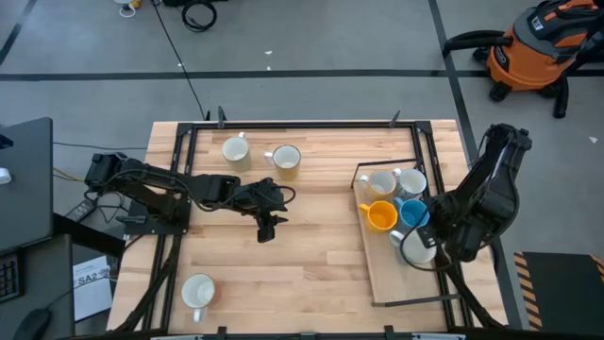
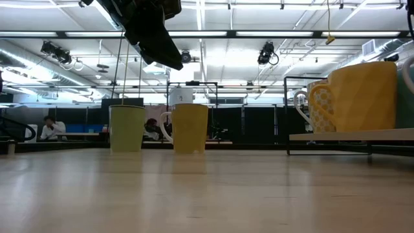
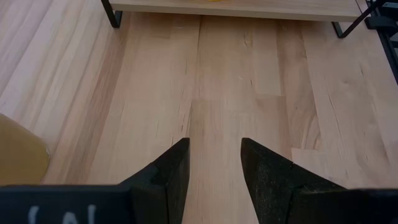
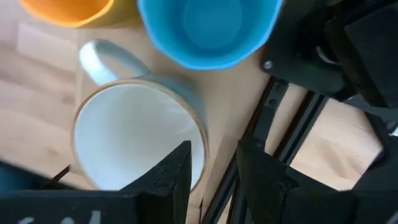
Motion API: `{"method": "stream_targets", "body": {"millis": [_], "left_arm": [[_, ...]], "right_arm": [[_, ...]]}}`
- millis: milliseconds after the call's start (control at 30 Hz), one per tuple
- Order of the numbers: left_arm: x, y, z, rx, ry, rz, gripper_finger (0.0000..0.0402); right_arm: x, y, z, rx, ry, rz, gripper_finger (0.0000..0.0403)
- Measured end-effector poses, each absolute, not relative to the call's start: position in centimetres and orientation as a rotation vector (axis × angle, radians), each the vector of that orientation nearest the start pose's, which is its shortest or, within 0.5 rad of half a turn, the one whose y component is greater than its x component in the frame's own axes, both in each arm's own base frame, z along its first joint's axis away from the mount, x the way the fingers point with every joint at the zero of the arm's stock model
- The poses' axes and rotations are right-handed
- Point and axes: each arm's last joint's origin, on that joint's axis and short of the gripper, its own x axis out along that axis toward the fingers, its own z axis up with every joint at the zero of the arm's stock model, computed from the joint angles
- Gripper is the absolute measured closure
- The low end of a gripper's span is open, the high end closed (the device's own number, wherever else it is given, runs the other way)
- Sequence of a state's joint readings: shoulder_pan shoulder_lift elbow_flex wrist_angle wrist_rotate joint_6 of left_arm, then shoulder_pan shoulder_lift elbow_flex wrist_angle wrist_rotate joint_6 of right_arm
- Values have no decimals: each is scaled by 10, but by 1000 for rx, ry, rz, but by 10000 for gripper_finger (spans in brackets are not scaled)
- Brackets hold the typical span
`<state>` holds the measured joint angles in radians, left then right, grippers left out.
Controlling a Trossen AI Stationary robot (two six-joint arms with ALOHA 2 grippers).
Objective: Place coffee mugs
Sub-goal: Put the blue white mug on the shelf
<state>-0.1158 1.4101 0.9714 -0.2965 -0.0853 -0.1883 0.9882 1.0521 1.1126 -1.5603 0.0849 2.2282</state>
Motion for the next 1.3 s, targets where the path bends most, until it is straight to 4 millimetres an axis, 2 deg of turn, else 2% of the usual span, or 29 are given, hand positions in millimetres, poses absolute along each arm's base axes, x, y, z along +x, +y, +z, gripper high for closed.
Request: {"method": "stream_targets", "body": {"millis": [167,400,600,833,1300], "left_arm": [[295,-32,250,-106,731,40,251],[295,-32,250,-106,731,40,251],[295,-32,250,-106,731,40,251],[295,-32,250,-106,731,40,251],[295,-32,250,-106,731,40,251]], "right_arm": [[79,114,317,1082,1234,-751,269],[95,132,313,1064,1117,-623,269],[105,146,301,986,1137,-681,269],[109,153,290,903,1141,-764,269],[105,142,286,809,1116,-970,269]]}}
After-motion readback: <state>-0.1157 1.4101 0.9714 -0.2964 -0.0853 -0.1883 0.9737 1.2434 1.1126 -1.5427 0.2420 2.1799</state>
